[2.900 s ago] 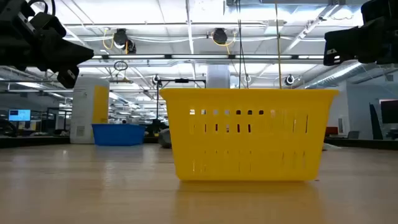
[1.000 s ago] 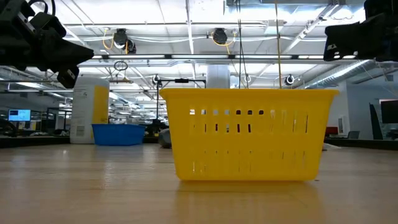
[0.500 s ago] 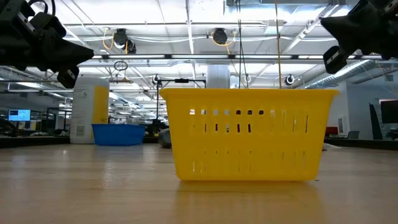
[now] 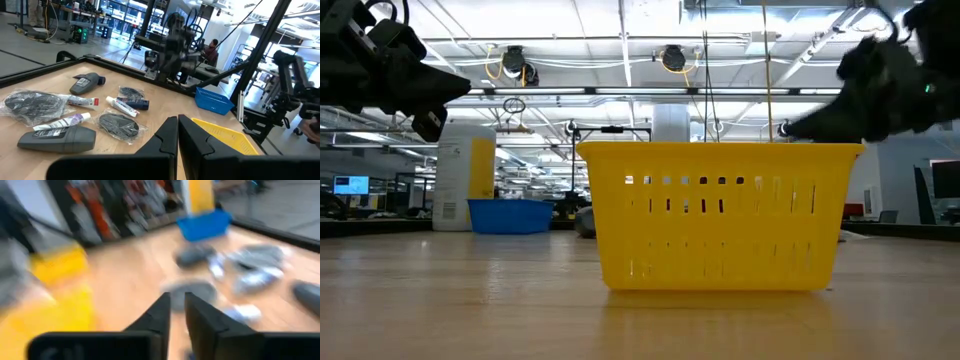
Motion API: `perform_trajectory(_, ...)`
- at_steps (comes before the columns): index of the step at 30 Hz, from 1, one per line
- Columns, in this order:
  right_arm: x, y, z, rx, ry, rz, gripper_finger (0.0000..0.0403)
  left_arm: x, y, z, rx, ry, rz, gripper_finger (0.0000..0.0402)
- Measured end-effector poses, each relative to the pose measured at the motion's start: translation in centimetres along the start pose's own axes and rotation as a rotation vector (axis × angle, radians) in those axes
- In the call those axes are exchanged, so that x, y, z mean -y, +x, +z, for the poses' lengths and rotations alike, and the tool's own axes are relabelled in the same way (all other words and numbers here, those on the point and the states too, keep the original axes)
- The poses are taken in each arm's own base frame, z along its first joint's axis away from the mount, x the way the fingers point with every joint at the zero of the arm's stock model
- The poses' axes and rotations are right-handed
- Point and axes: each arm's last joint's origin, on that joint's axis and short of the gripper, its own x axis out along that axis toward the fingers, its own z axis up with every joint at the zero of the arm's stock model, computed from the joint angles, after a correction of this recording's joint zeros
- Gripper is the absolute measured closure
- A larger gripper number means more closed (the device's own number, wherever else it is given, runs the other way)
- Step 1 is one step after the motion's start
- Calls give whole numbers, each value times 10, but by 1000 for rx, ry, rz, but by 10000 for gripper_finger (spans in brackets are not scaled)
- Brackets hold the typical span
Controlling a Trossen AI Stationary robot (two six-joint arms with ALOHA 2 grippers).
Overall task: Pick & Place Travel size toiletries
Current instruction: Put the blue shave cream into the right yellow bin
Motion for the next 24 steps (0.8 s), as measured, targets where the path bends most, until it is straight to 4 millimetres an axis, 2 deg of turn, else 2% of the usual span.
perform_trajectory(2,-1,10,-3,-84,-72,-41,309,0,0,1,7,-1,-2,392)
perform_trajectory(5,-13,29,9,-122,-96,-52,255,1,0,2,24,2,-4,392)
perform_trajectory(8,-17,45,3,-247,-168,-95,205,1,0,3,38,22,-3,392)
perform_trajectory(12,-23,67,13,-258,-145,-200,162,1,0,3,39,34,-1,392)
perform_trajectory(18,-19,83,16,-318,-22,-319,150,0,0,5,60,106,23,392)
perform_trajectory(24,-8,79,1,-432,48,-421,164,0,0,6,75,102,43,392)
